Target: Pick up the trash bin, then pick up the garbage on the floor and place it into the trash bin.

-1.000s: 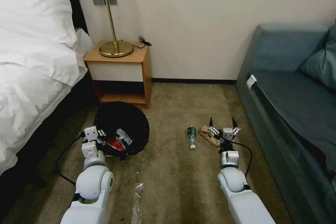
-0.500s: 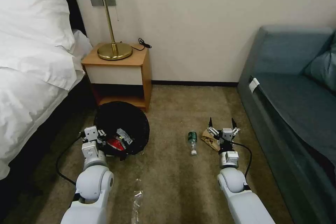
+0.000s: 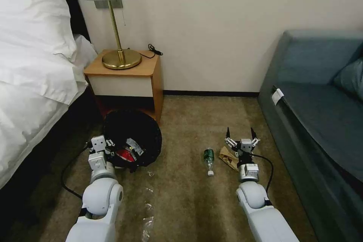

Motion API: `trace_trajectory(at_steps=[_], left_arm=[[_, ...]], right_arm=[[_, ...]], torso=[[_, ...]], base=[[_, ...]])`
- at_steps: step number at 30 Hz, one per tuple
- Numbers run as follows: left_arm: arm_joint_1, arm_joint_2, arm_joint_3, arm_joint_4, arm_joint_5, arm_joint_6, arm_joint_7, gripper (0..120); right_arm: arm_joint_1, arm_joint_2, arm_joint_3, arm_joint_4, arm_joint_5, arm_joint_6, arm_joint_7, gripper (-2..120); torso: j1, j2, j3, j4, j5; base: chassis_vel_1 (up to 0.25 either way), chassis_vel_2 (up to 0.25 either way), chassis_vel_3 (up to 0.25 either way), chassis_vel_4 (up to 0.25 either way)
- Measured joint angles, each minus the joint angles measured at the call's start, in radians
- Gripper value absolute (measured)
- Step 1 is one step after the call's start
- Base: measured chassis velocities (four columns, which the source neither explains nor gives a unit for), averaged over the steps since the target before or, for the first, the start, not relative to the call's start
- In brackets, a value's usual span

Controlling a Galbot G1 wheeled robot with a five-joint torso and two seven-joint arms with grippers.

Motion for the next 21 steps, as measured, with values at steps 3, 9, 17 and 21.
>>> trace_trajectory(at_steps=[3,9,17,21], left_arm=[[-0.002,0.000,-0.002,0.000,0.000,0.000,-0.001,3],[-0.003,-0.002,-0.002,0.000,0.000,0.001,-0.001,3],[0.010,-0.002,-0.001,0.000,0.009,0.001,-0.002,3],[0.027,-0.011,-0.002,0.000,0.023,-0.004,0.001,3]], right_arm=[[0.004,-0.004,-0.005,-0.010,-0.004,0.025,-0.010,100],[0.002,-0.032,-0.008,-0.018,-0.001,0.068,-0.084,100],[0.038,-0.199,-0.053,-0.014,0.057,-0.012,-0.269,100],[0.081,-0.339,-0.115,-0.023,0.176,-0.086,-0.438,100]], torso=[[0.000,0.000,0.000,0.0000,0.0001],[0.000,0.000,0.000,0.0000,-0.0001],[0.000,0.000,0.000,0.0001,0.0004],[0.000,0.000,0.000,-0.0003,-0.0001]], base=[[-0.078,0.074,0.063,-0.059],[-0.011,0.013,0.018,-0.007],[0.000,0.000,0.000,0.000],[0.000,0.000,0.000,0.000]])
